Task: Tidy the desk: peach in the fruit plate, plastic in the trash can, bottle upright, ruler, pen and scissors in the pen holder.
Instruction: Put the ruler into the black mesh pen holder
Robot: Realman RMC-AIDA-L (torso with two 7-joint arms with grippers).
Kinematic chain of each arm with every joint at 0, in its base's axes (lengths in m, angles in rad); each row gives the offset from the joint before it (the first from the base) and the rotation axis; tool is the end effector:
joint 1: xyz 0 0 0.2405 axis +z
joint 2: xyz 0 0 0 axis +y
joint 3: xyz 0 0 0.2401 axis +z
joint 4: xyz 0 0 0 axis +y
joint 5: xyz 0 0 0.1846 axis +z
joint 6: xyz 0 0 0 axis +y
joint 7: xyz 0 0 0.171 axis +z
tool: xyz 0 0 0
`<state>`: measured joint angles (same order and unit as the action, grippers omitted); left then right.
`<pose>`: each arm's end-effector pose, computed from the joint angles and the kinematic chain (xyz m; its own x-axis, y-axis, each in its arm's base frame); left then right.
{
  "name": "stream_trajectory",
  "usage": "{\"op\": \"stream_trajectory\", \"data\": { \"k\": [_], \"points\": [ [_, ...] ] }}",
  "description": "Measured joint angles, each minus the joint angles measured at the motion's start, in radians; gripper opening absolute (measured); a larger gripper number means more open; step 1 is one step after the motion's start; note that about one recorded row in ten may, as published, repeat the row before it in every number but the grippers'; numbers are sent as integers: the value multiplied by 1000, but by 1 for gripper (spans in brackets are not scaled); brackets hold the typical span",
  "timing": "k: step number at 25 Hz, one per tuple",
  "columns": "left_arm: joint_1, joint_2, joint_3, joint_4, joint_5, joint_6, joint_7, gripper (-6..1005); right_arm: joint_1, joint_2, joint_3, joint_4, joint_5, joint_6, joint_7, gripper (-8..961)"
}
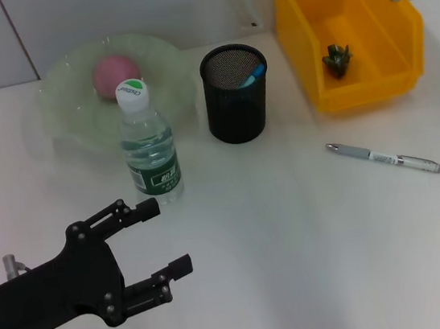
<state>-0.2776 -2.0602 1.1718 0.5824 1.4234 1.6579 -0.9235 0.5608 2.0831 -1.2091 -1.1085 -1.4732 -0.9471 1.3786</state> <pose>-0.2155 0.2389 -0.0304 0.7270 0.0332 0.6858 0.2180 -0.9583 -0.1847 0.0909 0.4027 0.0343 0.8183 0.1742 -0.5478 -0.2423 -0.7597 -0.6034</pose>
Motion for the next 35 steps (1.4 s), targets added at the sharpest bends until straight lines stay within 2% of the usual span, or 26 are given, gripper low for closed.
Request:
{"op": "stream_trajectory", "data": {
  "k": [1, 5, 6, 12, 16, 27, 31, 35],
  "points": [
    [1, 0, 0, 0, 0, 2, 0, 767, 4, 0, -1, 64, 69, -3, -86, 4],
    [2, 0, 0, -2, 0, 2, 0, 767, 5, 1, -3, 138, 157, -12, -230, 4],
    [2, 0, 0, -3, 0, 2, 0, 767, 5, 1, -5, 189, 228, -27, -307, 4],
    [2, 0, 0, -6, 0, 2, 0, 766, 2, 2, 0, 257, 307, -42, -421, 4],
    [8, 1, 0, -5, 0, 2, 0, 766, 7, 2, -8, 362, 436, -74, -568, 4],
    [11, 2, 0, -4, 0, 2, 0, 766, 27, 2, -8, 572, 640, -177, -792, 4],
    [11, 2, 0, -4, 0, 2, 0, 765, 65, 0, -4, 687, 717, -227, -898, 4],
    [11, 2, 0, -4, 0, 2, 0, 765, 93, 0, -3, 733, 719, -226, -910, 5]
  ]
}}
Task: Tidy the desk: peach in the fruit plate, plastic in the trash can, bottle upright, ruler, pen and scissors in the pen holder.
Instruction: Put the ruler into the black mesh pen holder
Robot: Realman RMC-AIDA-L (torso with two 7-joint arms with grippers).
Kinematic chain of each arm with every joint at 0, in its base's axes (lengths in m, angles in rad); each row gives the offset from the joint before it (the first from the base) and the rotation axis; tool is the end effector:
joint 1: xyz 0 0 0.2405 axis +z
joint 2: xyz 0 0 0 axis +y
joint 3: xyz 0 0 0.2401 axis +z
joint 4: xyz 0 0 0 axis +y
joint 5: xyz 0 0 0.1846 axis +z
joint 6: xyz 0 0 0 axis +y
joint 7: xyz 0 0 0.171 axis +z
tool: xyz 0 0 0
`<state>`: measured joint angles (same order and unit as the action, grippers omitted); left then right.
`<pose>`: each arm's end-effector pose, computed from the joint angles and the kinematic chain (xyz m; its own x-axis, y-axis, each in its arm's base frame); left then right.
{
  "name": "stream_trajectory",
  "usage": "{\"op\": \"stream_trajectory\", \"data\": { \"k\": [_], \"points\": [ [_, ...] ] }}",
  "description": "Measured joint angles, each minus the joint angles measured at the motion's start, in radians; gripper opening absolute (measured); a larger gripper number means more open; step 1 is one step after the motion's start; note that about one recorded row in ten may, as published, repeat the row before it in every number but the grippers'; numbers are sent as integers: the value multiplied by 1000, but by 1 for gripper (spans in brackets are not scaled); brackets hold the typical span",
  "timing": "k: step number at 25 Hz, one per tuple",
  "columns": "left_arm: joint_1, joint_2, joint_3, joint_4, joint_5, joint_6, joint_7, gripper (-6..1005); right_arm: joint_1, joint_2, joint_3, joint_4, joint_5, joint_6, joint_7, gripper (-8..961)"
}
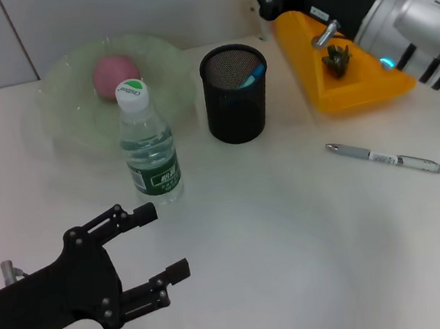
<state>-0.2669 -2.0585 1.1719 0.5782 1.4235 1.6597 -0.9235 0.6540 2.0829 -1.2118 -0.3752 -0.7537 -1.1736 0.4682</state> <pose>-0.2188 0.2361 -0.0303 0.7262 0.0444 0.6860 0.2304 -0.9559 -0.1820 0.1499 0.3973 0.0020 0.7134 0.3285 -0.6190 -0.3296 -0.6222 -0.7101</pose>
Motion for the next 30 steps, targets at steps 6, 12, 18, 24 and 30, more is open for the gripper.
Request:
{"op": "stream_trajectory", "data": {
  "k": [6, 12, 18, 24, 30],
  "points": [
    [0, 0, 0, -1, 0, 0, 1, 765, 32, -1, 2, 44, 1, 5, -3, 5],
    [0, 0, 0, 1, 0, 0, 3, 765, 46, -1, -4, 53, 2, 47, -4, 5],
    [-8, 0, 0, -2, 0, 0, 10, 764, 57, -1, -8, 64, -5, 66, -4, 5],
    [-11, 0, 3, -1, 0, -4, 11, 764, 58, -1, -10, 65, -6, 67, -5, 5],
    [-14, -1, 5, 0, 0, -6, 11, 763, 58, -1, -11, 75, -9, 80, -19, 5]
  ]
}}
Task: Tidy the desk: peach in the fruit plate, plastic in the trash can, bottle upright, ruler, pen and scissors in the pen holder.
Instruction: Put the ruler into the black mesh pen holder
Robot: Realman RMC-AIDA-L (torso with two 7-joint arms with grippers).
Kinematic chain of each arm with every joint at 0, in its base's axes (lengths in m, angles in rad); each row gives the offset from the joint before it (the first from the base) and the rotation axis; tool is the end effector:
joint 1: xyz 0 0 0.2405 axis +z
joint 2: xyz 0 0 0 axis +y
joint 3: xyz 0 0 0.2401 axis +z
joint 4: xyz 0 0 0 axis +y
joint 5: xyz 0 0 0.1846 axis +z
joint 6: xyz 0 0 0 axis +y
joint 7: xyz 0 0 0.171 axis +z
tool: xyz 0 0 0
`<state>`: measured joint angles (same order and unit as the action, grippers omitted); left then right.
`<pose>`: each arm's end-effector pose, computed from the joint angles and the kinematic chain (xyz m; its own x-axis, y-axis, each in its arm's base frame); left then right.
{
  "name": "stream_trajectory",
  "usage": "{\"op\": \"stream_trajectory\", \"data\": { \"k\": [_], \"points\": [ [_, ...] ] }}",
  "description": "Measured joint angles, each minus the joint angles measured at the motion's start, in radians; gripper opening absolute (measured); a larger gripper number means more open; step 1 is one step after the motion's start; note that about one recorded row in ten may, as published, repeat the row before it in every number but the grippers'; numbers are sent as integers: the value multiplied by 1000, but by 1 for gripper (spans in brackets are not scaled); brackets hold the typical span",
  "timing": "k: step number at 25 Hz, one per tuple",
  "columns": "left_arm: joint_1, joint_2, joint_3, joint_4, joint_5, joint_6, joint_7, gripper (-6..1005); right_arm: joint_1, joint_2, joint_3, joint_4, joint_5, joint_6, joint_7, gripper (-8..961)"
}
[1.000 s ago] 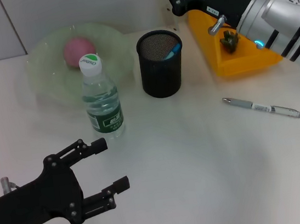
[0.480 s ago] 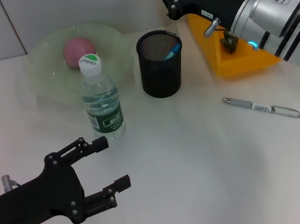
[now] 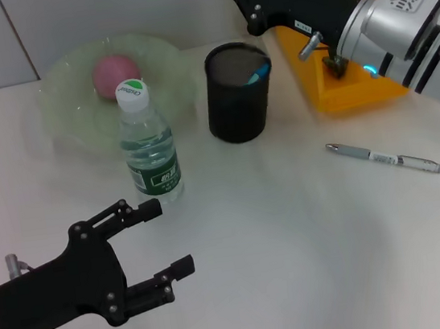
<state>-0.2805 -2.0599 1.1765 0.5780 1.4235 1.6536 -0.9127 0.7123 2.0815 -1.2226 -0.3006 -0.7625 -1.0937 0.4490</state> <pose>-0.2156 0.2391 -0.0317 0.7313 0.0267 0.6815 0.2107 -0.9592 -0.1885 0.1539 0.4072 -0.0154 0.7694 0.2608 -0.5831 -0.3214 -0.6308 -0.7062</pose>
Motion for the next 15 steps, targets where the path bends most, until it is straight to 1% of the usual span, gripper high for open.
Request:
{"op": "stream_trajectory", "data": {
  "k": [15],
  "points": [
    [-10, -2, 5, -4, 0, 0, 2, 763, 1, 0, -1, 15, 1, 3, -13, 5]
  ]
}}
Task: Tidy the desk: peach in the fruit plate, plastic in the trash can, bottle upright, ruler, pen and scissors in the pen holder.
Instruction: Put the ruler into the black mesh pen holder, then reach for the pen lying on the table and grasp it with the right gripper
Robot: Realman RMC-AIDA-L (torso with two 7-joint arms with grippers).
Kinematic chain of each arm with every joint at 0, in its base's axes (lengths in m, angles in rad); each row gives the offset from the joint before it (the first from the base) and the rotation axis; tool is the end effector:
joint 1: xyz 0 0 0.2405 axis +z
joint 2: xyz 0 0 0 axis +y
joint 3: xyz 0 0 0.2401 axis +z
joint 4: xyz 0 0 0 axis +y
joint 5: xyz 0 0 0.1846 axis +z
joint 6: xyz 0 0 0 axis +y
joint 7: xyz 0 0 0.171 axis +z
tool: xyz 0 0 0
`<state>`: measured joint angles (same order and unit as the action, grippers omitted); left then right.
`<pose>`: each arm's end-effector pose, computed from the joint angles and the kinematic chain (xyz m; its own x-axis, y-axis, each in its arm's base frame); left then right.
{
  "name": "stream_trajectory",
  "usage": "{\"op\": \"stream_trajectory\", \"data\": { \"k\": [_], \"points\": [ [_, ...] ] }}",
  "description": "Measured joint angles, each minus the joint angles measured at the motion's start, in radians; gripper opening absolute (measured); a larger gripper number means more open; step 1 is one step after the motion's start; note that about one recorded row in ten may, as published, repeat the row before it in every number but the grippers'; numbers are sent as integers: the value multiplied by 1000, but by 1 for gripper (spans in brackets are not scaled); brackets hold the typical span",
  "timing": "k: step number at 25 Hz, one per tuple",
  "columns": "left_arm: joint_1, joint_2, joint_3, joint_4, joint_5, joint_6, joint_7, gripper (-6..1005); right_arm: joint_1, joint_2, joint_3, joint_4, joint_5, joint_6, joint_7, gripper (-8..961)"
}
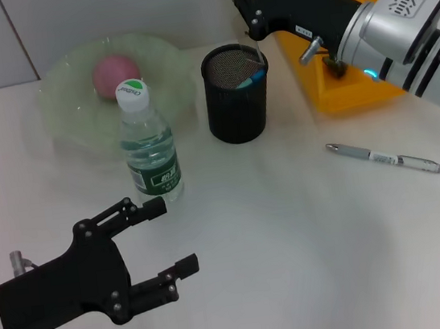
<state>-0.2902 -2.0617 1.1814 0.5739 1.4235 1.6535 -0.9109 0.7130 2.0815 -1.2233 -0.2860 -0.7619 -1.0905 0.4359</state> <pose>-0.2131 0.2400 -0.0333 0.7309 0.0233 0.6820 0.2014 -0.9623 -0.1830 0.1573 0.4065 -0.0178 0.7783 0.2534 -0.5745 -0.3187 -0.6289 -0.7092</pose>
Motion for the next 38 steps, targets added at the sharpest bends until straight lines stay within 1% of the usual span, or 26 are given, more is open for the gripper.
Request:
{"op": "stream_trajectory", "data": {
  "k": [11, 26, 32, 34, 36, 37, 38],
  "points": [
    [-12, -2, 0, -2, 1, -1, 3, 762, -1, 5, -7, 15, 1, 3, -37, 5],
    [-20, -1, 0, -2, 2, -3, 3, 761, -1, 6, -11, 18, -2, 9, -42, 5],
    [-24, -2, 0, -2, 2, -3, 3, 761, -10, 6, -6, 7, 2, -2, -42, 169],
    [-24, -2, 0, -2, 2, -3, 3, 761, -19, 6, 1, -1, 8, -17, -40, 401],
    [-24, -2, -1, -2, 1, -3, 3, 761, -36, 5, 2, -20, 14, -28, -11, 447],
    [-24, -2, -1, -2, 1, -3, 3, 761, -62, -1, -3, -64, 9, -29, 68, 469],
    [-25, -3, -1, -2, 1, -3, 0, 761, -62, -1, -3, -64, 9, -29, 68, 492]
  ]
}}
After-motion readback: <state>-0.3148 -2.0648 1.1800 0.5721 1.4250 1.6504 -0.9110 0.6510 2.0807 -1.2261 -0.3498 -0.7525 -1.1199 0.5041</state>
